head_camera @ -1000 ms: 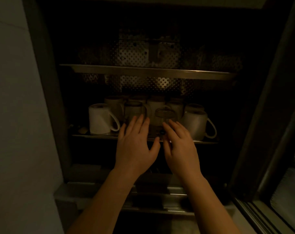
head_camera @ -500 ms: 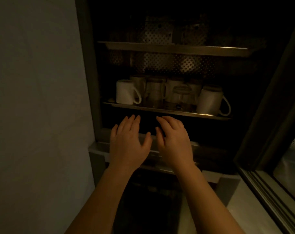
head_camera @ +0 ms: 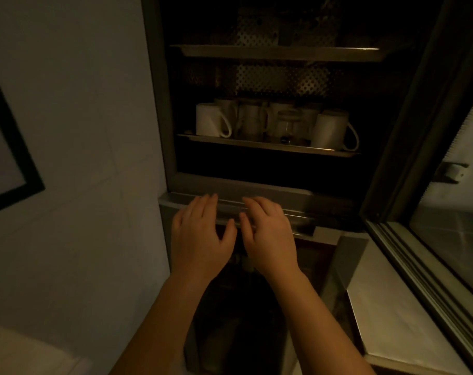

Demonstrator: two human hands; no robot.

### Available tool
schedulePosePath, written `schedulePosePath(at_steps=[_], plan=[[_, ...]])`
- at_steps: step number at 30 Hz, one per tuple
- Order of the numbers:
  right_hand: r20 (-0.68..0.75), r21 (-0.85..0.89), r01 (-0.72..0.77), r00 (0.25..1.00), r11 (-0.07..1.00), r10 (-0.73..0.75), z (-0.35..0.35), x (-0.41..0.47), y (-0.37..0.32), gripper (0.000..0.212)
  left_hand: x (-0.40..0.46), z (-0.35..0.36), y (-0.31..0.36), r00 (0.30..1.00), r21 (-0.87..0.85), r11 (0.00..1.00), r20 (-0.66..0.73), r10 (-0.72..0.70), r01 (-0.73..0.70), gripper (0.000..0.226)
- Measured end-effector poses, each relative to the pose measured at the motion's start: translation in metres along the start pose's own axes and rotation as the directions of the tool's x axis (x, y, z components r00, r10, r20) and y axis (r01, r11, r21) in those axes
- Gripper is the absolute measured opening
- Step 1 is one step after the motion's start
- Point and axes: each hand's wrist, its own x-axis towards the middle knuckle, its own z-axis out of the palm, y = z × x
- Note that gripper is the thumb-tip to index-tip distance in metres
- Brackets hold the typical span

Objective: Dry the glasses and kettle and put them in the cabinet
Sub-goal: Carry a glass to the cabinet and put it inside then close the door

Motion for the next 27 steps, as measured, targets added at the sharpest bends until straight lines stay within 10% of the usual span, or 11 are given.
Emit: schedulePosePath(at_steps=[27], plan=[[0.177,0.076,-0.069,0.983,0.995,0.054,-0.047,-0.136,0.028,0.042,-0.134,0.005,0.059,0.982,0.035,0.987,0.098,-0.162,0.159,0.069]])
